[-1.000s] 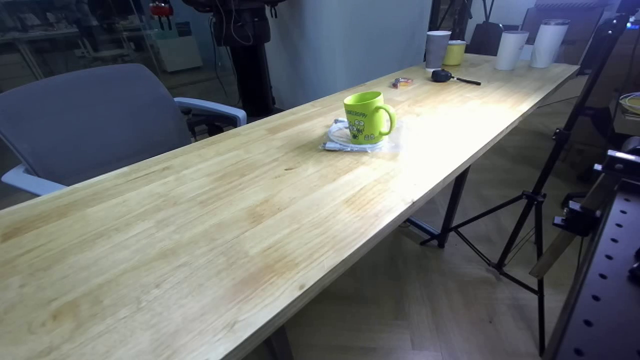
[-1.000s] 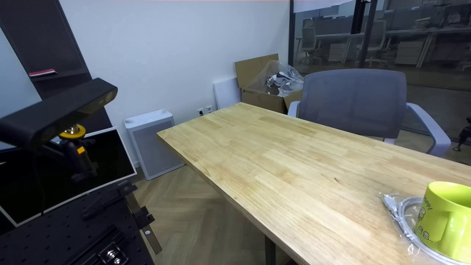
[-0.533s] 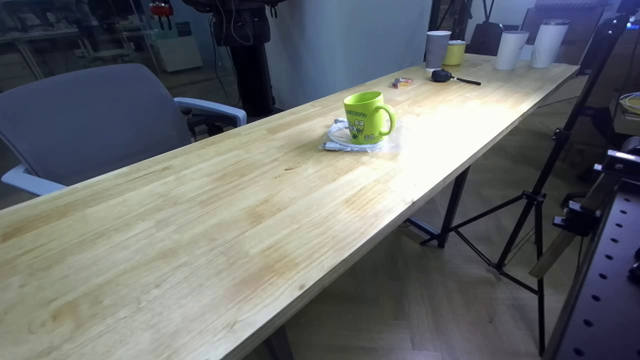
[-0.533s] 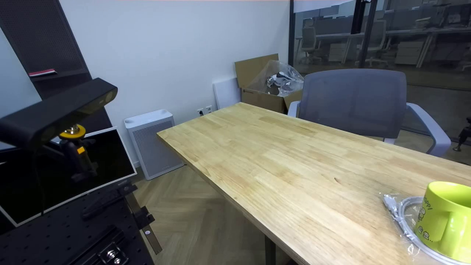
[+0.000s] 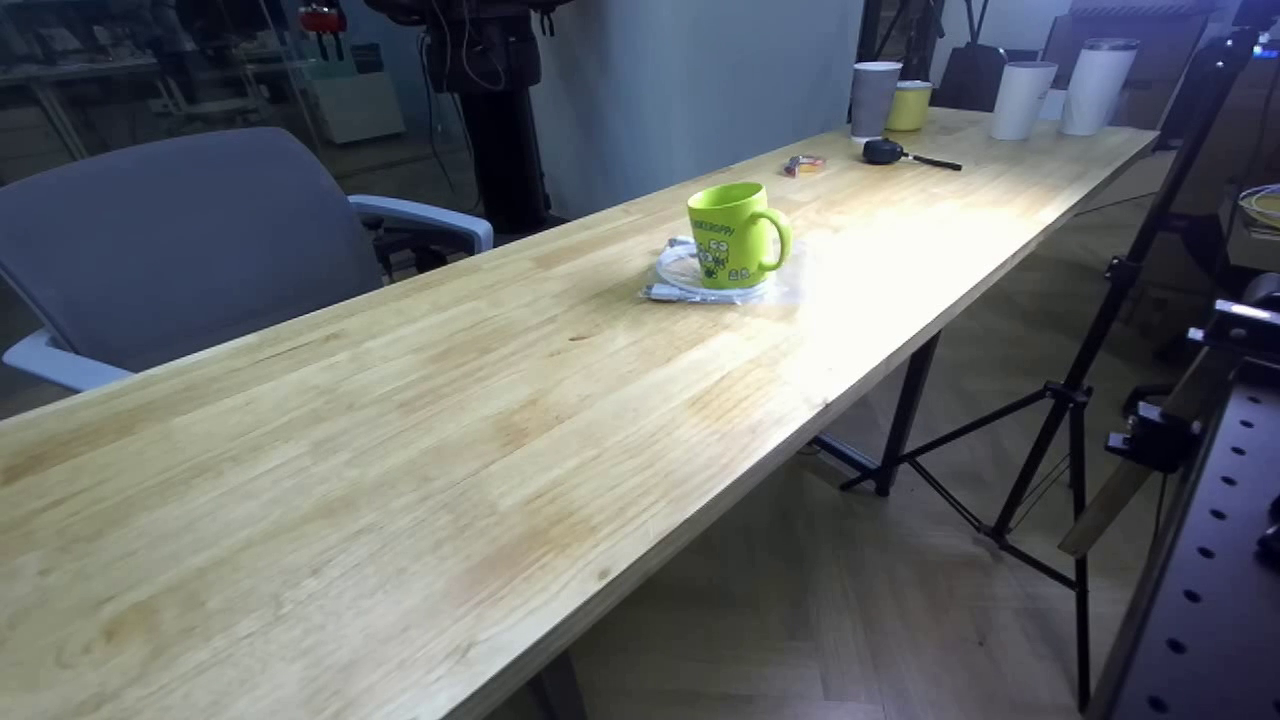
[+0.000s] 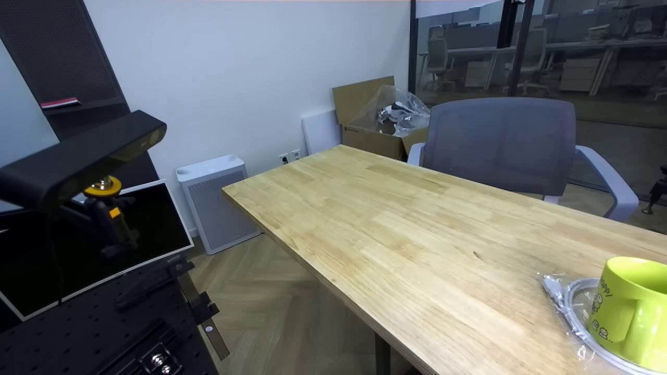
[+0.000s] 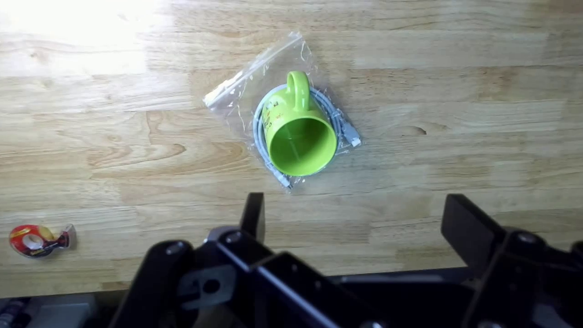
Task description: Move the green cup to the left
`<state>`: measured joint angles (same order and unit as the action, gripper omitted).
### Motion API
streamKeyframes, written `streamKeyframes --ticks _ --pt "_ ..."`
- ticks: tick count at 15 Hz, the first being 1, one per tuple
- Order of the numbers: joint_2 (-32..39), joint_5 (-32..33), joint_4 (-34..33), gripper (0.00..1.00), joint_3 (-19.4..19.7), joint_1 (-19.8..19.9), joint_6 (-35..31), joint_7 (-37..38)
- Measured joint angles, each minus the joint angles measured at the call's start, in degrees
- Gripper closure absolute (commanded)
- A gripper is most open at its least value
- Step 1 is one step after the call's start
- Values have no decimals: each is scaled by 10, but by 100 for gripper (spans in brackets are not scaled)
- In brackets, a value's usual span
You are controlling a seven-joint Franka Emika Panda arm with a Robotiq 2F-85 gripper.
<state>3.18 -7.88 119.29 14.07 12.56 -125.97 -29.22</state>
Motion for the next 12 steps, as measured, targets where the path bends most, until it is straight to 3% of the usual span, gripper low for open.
streamKeyframes --ticks 7,12 --pt "78 23 -21 0 -9 1 -28 36" --pt "156 59 -94 0 -20 0 -28 114"
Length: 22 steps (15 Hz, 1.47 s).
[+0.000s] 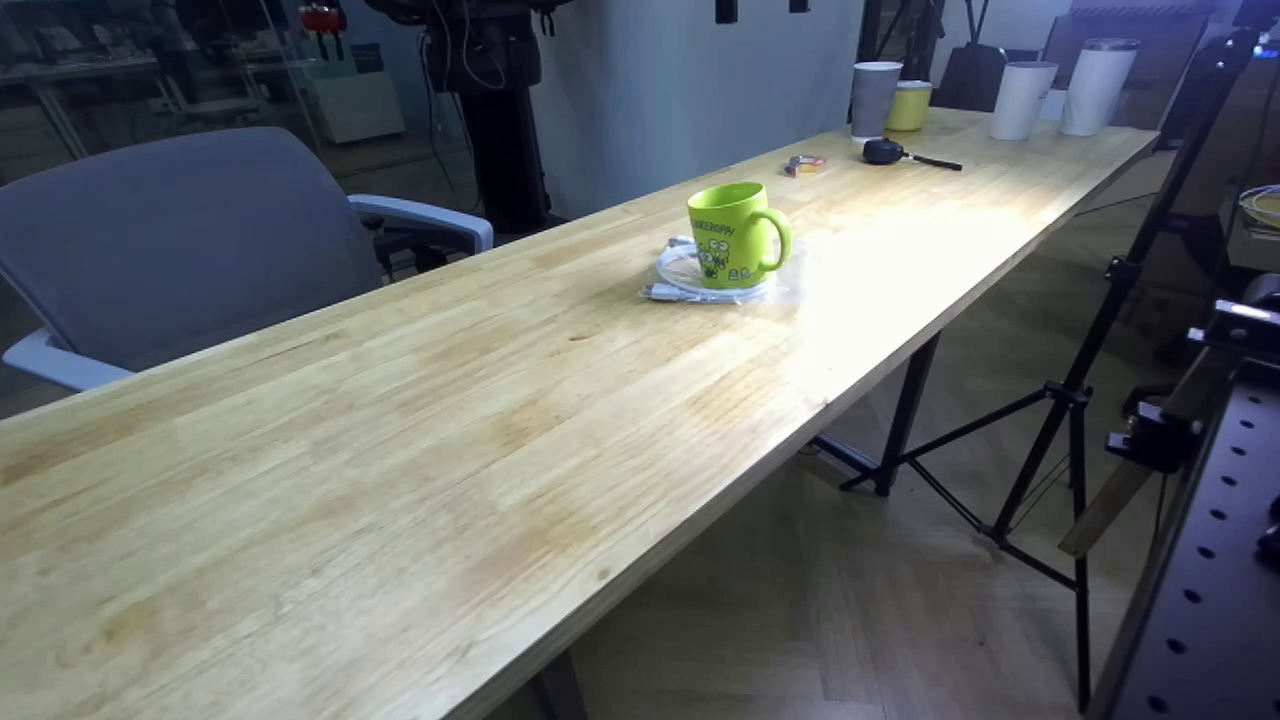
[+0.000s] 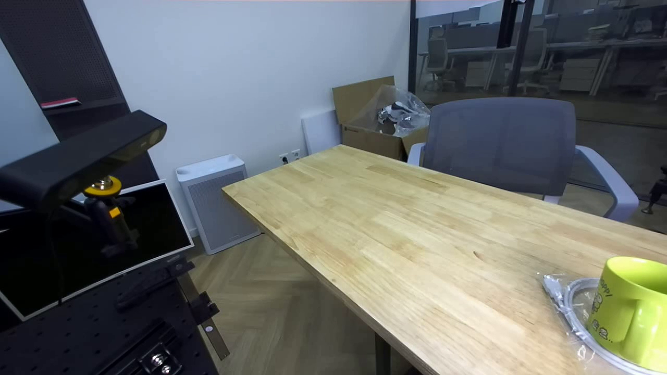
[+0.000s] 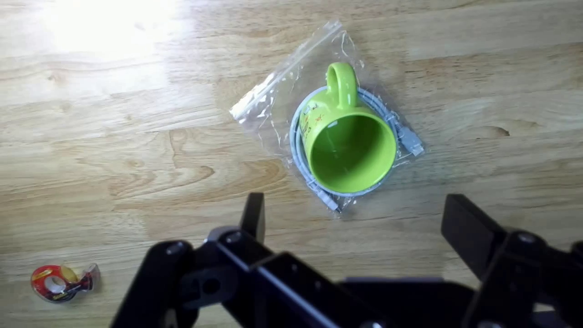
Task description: Move the green cup to the left
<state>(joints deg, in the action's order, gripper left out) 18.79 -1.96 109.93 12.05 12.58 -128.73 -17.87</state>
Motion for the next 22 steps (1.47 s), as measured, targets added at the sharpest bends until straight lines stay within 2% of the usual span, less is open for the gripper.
streamKeyframes --ticks 7,13,22 --pt "84 32 -101 0 -17 -10 24 74" --pt "91 55 -100 0 -26 -31 38 89" --pt "92 60 -77 0 -28 -32 40 89"
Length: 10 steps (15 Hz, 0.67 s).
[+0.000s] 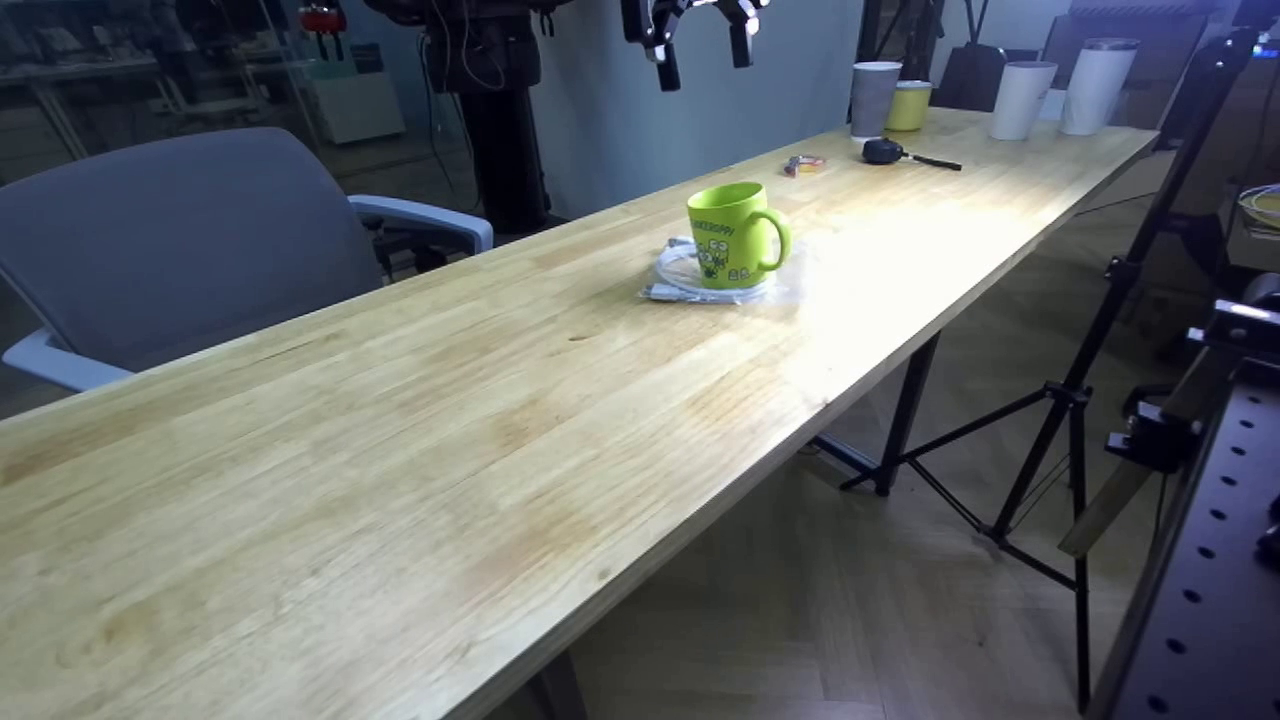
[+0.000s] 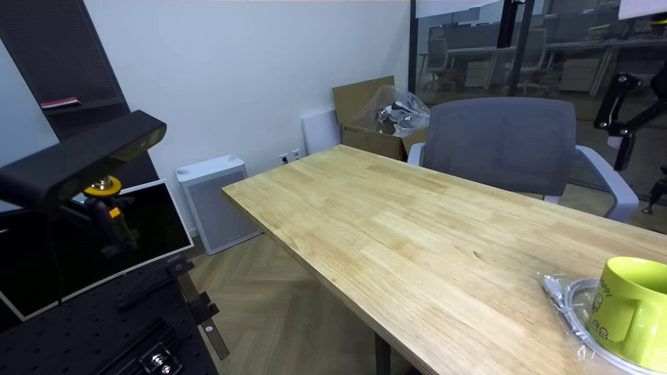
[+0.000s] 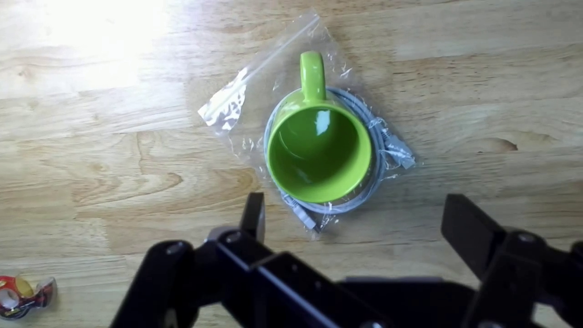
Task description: Move the green cup to the left
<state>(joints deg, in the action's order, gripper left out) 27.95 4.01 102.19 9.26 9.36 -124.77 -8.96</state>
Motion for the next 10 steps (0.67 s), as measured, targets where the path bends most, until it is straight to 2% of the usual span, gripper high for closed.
streamKeyframes --ticks 10 --pt "5 15 34 0 -7 -10 7 2"
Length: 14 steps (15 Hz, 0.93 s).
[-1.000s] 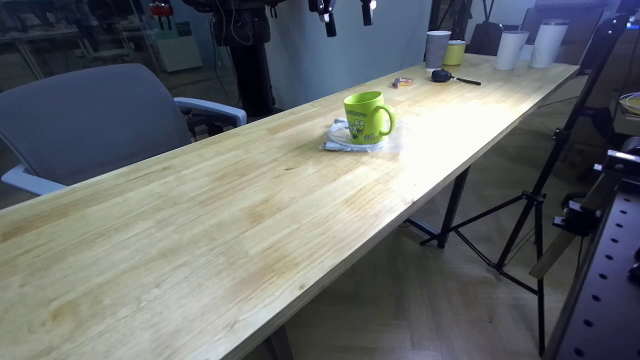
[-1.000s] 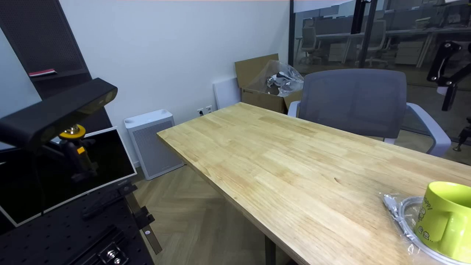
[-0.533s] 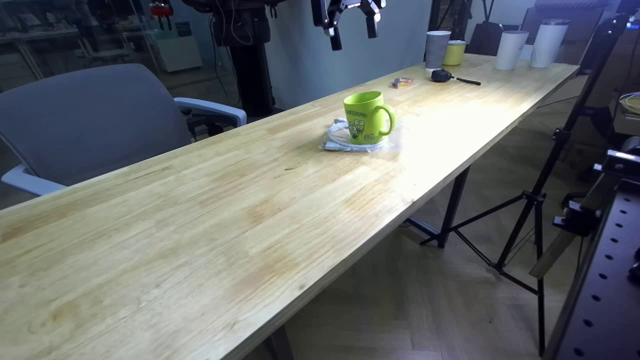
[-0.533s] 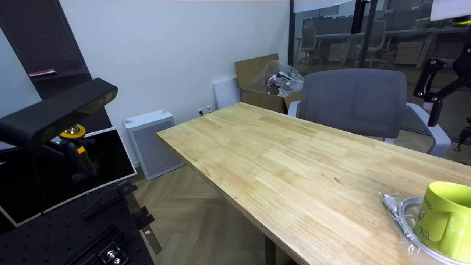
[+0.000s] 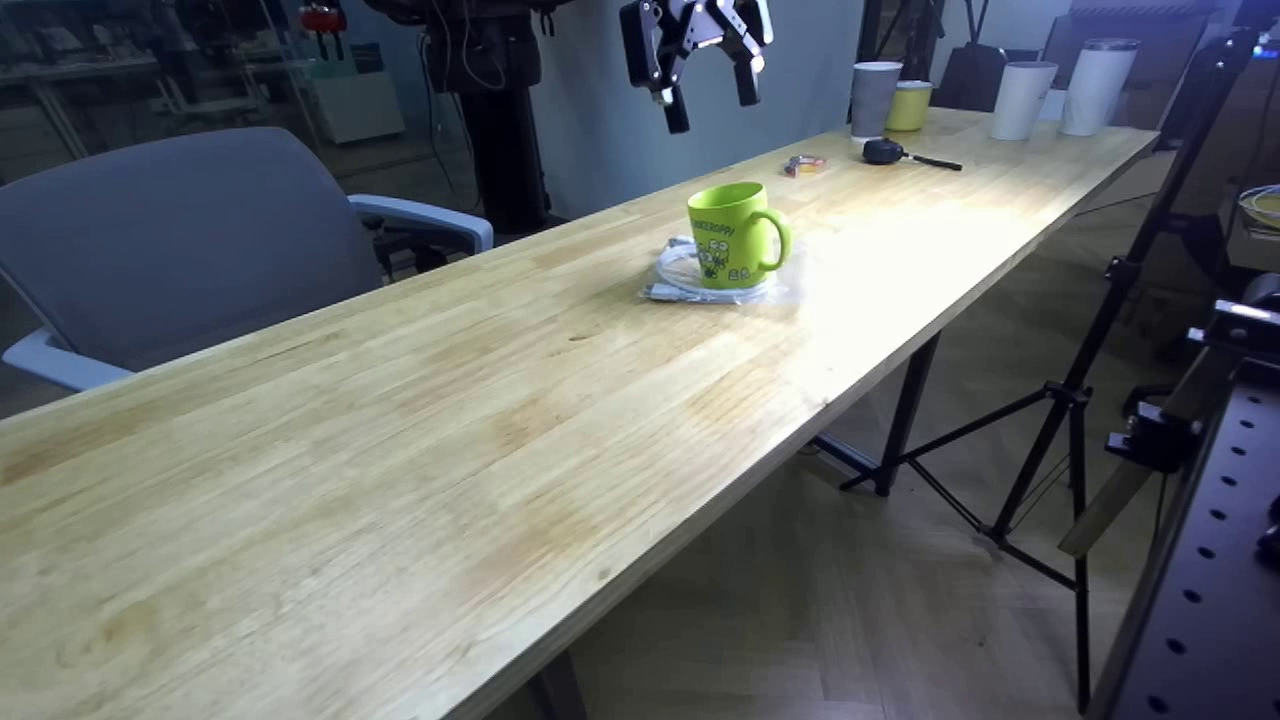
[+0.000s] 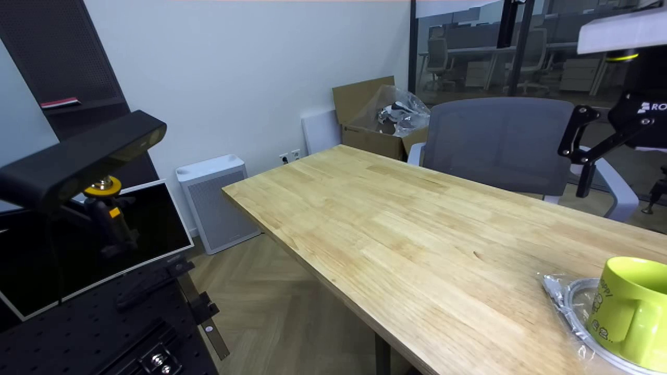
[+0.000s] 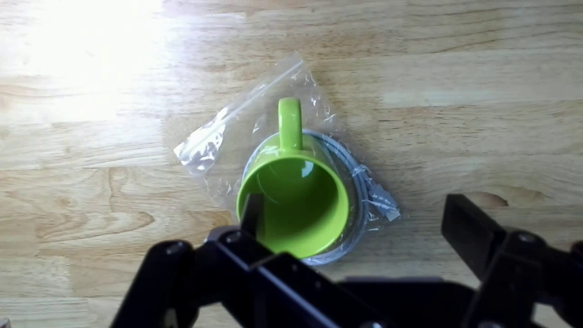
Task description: Move the green cup to the left
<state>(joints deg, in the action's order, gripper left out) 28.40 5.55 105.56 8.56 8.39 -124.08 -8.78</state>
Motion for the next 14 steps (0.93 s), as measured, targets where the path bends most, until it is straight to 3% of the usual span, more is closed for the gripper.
streamKeyframes --ticks 14 --pt "13 -3 0 0 -8 8 -10 -10"
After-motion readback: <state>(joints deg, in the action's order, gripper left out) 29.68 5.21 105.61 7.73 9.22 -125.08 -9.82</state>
